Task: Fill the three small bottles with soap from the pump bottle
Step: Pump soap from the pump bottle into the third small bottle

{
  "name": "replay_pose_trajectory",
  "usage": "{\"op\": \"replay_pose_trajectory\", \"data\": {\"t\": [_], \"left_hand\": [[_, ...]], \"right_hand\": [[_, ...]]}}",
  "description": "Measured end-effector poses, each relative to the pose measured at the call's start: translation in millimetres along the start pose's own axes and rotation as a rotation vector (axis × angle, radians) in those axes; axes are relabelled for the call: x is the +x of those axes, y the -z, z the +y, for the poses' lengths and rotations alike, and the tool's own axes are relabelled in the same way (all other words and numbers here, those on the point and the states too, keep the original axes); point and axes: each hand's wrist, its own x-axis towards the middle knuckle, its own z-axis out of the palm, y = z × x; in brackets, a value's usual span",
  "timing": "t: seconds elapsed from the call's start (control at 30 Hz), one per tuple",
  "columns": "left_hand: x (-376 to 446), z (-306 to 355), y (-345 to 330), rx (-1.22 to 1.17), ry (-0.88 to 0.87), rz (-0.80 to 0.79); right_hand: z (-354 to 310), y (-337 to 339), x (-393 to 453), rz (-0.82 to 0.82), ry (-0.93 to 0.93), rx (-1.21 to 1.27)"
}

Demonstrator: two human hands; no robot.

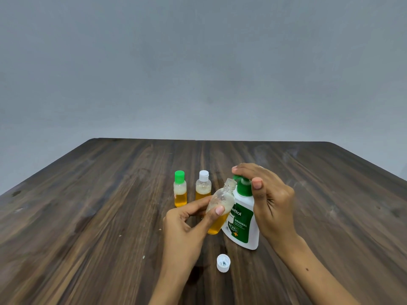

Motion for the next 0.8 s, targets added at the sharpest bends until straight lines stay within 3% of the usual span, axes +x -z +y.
{"op": "replay_pose_trajectory", "data": {"t": [0.8], "left_hand": [[-0.8, 1.6, 2.8, -0.021, -0.011, -0.014]], "right_hand": [[0.4, -2.5, -1.2, 0.020, -0.016, 0.000]]}}
